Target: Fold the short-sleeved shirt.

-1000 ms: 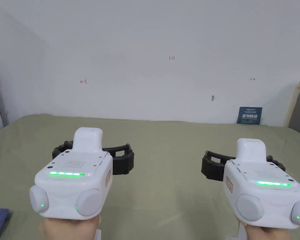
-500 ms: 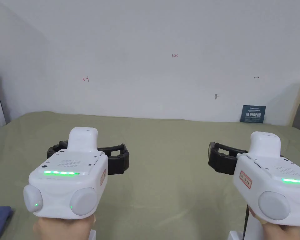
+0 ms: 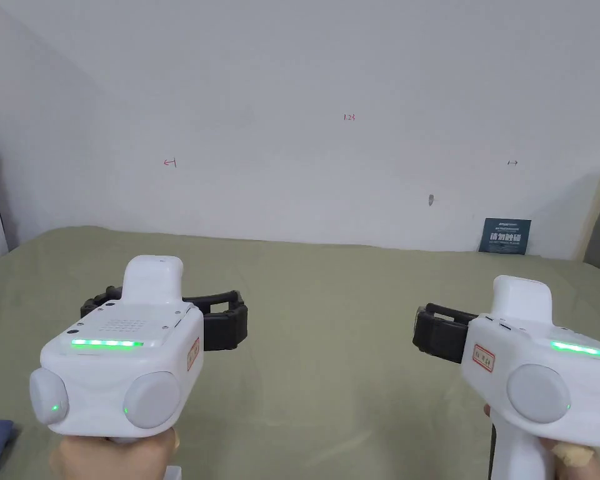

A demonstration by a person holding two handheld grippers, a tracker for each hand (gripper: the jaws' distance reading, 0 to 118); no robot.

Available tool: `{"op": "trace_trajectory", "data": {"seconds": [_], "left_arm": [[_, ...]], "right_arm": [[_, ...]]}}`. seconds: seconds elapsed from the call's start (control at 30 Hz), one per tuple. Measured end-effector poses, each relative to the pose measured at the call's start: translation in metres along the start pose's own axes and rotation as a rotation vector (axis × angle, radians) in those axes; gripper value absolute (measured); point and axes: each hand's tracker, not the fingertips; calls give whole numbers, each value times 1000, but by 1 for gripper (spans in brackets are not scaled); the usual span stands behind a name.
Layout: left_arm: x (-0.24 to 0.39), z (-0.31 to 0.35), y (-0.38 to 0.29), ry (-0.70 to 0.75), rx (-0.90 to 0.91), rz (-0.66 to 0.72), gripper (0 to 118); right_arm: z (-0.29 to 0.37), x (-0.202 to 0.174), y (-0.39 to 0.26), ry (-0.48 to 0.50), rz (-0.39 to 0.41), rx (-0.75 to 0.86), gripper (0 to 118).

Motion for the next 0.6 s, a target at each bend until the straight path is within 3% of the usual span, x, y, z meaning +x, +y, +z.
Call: {"op": "trace_trajectory", "data": {"seconds": [0.07,0.23,0.3,0.47,0.53,0.6], "left_arm": [[0,0,0,-2,2,4,118],[0,1,-1,-7,-3,14,118],[-1,2,-1,2,-1,13,118],[-1,3,-1,3,7,24,118],[0,3,-1,5,15,23,118],[2,3,-2,-1,17,21,118]], "right_arm": [[0,-1,-1,-9,27,1,118],[4,3,-3,37,3,-9,118],[2,1,-2,-49,18,-10,118],[-1,6,-15,-3,-9,37,118],[-4,4,-23,37,47,81,118],[-9,-2,-30,-41,106,145,118]]}}
